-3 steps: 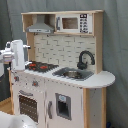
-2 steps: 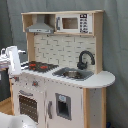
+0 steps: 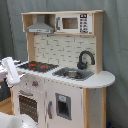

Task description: Play with the kitchen

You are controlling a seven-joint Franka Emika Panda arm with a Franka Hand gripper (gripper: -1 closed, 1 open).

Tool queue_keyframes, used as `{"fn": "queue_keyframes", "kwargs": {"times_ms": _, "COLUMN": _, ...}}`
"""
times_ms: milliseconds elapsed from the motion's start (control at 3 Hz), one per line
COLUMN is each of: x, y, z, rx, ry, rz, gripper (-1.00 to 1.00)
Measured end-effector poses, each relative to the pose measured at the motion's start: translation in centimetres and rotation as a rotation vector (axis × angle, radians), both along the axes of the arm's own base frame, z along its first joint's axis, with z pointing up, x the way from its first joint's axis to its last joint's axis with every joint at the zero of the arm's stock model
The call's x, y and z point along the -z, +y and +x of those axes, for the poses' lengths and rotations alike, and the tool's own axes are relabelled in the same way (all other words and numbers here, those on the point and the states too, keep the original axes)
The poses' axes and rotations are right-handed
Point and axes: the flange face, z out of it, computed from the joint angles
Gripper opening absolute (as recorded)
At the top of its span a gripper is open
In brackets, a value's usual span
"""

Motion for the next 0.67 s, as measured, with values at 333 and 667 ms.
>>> {"fn": "queue_keyframes", "kwargs": {"times_ms": 333, "x": 2.8, "y": 0.7, "z": -0.3, "rx": -0.067, "ry": 0.004, "rz": -0.039, "gripper": 1.00}}
{"fn": "queue_keyframes", "kwargs": {"times_ms": 667, "x": 5.5, "y": 0.8, "z": -0.7, "rx": -0.129, "ry": 0.005, "rz": -0.080, "gripper": 1.00}}
